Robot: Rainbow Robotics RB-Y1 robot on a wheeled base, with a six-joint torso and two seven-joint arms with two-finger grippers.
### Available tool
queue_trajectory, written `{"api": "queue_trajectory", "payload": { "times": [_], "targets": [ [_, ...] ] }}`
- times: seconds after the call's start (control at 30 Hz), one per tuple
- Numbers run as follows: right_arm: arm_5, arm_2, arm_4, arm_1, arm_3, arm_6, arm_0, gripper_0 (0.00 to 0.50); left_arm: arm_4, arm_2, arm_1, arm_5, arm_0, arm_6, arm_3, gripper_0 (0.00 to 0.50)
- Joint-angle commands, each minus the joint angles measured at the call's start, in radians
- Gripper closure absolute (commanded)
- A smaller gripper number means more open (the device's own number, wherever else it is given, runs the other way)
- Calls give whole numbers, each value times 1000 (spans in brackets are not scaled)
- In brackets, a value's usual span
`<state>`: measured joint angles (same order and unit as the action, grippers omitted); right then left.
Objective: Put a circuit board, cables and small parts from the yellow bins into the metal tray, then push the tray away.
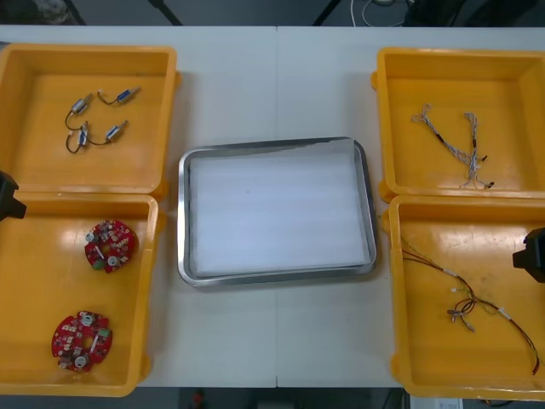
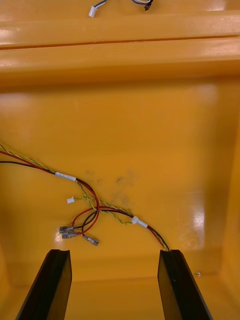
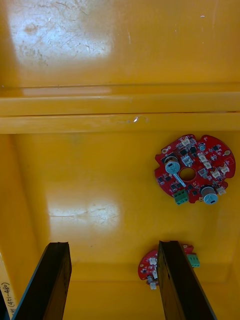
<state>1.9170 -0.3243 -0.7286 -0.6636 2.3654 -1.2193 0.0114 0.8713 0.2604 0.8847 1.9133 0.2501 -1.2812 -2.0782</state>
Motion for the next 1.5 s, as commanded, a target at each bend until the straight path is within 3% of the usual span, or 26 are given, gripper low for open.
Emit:
{"api": "queue_trajectory", "payload": {
  "times": [0.03,1.5],
  "targets": [
    [3,-30,5,-31,6,0,-5,0,-9,31,-7,7,-15,57,-13,0],
    [3,-30,5,-31,6,0,-5,0,-9,31,-7,7,-15,57,-13,0]
  ]
}}
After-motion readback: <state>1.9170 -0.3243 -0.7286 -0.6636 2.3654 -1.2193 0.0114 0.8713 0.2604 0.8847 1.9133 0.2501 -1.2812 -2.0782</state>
